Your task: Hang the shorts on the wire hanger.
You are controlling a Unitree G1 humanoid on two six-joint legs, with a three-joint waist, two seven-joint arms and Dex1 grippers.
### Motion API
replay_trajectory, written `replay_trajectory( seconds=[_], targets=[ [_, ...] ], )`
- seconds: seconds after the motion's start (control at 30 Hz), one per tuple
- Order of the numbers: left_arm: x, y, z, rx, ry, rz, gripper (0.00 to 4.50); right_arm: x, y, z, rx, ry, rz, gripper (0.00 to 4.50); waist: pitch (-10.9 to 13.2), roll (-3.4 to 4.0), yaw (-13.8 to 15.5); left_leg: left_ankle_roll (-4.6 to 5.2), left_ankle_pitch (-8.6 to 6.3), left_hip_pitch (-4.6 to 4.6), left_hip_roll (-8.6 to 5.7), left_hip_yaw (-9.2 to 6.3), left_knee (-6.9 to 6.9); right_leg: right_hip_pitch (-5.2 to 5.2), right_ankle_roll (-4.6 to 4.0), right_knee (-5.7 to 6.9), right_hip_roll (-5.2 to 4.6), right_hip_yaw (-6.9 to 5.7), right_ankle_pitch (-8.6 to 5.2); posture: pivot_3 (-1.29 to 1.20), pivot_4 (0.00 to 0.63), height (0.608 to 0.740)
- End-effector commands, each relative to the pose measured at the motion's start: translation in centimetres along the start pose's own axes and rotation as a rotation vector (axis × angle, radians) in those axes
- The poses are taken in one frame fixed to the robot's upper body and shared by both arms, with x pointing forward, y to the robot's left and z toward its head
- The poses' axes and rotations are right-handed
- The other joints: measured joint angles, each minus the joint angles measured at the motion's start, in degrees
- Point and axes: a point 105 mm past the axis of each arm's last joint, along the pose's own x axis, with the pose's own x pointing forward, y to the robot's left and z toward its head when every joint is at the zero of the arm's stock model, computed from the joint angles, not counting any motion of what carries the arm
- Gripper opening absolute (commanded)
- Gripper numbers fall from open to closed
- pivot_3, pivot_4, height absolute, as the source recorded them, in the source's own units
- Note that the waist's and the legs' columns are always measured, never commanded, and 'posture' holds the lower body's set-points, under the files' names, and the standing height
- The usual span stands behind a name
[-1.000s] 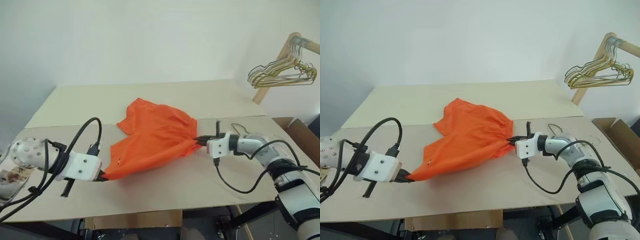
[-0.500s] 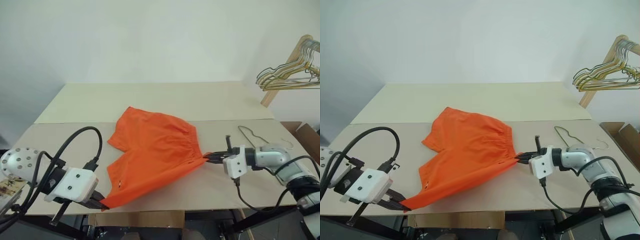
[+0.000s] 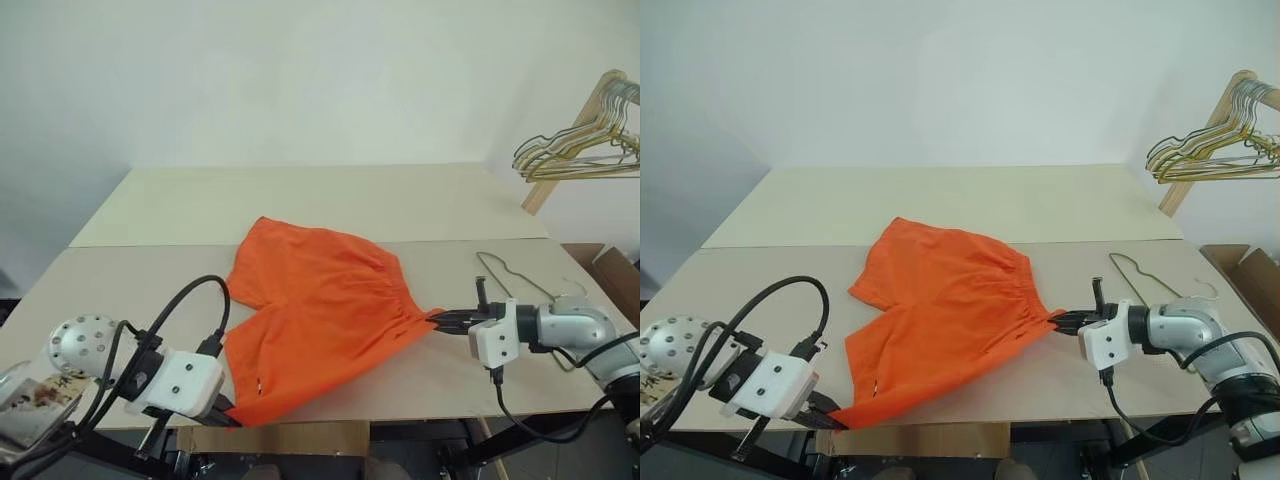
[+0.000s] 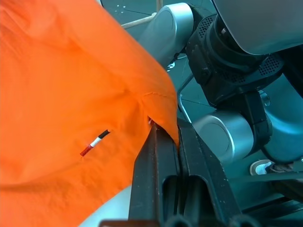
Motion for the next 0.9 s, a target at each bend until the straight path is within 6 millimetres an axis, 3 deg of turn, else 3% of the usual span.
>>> replay_trajectory(
  seconds=[0.03, 0.17, 0.37, 0.47, 0.53, 0.67, 0.8, 0.9],
  targets=[
    [-0.2, 0.5, 0.1, 0.035, 0.030, 0.009, 0.00, -0.5, -0.9, 0.7, -0.059, 0.000, -0.029, 0.25, 0.00, 0.00, -0.01, 0.00, 0.00, 0.00, 0.00, 0.00, 0.00, 0.00, 0.00, 0.00, 0.00, 0.00, 0.00, 0.00, 0.000, 0.740],
    [-0.3, 0.3, 0.1, 0.025, 0.035, -0.012, 0.45, -0.8, 0.0, 1.2, -0.076, -0.011, 0.012, 1.26, 0.00, 0.00, -0.01, 0.00, 0.00, 0.00, -0.01, 0.02, 0.00, 0.00, 0.00, -0.01, 0.00, 0.01, 0.00, 0.00, 0.000, 0.740],
    [-1.4, 0.3, -0.6, 0.013, 0.059, 0.011, 2.18, -2.2, 1.0, 2.5, -0.092, -0.029, 0.064, 3.11, 0.01, 0.00, 0.04, 0.01, -0.01, 0.00, 0.01, 0.02, 0.00, 0.00, -0.01, -0.02, -0.01, 0.01, -0.02, 0.01, 0.000, 0.740],
    [-3.3, 0.0, -1.7, 0.025, 0.090, -0.002, 3.16, -3.4, 1.1, 2.7, -0.066, -0.007, 0.072, 3.16, 0.01, -0.01, 0.05, 0.01, -0.01, 0.01, 0.02, 0.03, 0.00, 0.00, -0.03, -0.02, -0.01, 0.01, -0.03, 0.02, 0.000, 0.740],
    [-4.4, 0.0, -2.3, 0.035, 0.111, -0.001, 3.16, -4.1, 0.7, 2.8, -0.031, 0.008, 0.052, 3.16, 0.01, -0.01, 0.07, 0.02, -0.01, 0.02, 0.04, 0.06, -0.01, 0.01, -0.07, -0.01, -0.02, 0.01, -0.05, 0.02, 0.000, 0.740],
    [-6.6, 2.9, -3.1, 0.061, 0.074, 0.160, 3.16, -5.3, -1.5, 2.7, 0.228, 0.087, -0.106, 3.16, 0.01, -0.01, 0.63, 0.02, -0.01, 0.02, 0.06, 0.08, -0.01, 0.04, -0.11, -0.01, -0.01, 0.00, -0.07, 0.02, 0.000, 0.740],
    [-8.5, 6.7, -2.1, 0.022, -0.061, 0.354, 3.16, -6.0, -3.8, 1.8, 0.533, 0.197, -0.271, 3.16, 0.01, -0.01, 1.60, 0.02, -0.01, -0.06, 0.05, 0.04, 0.14, 0.00, -0.04, 0.02, 0.01, -0.04, -0.04, 0.02, 0.000, 0.740],
    [-8.8, 9.3, 0.3, -0.064, -0.185, 0.446, 3.16, -6.6, -4.6, 1.3, 0.674, 0.250, -0.342, 3.16, 0.01, -0.03, 1.73, 0.07, -0.04, -0.20, 0.06, -0.01, 0.22, -0.06, 0.01, 0.01, 0.05, -0.09, -0.03, 0.00, 0.000, 0.740]
  ],
)
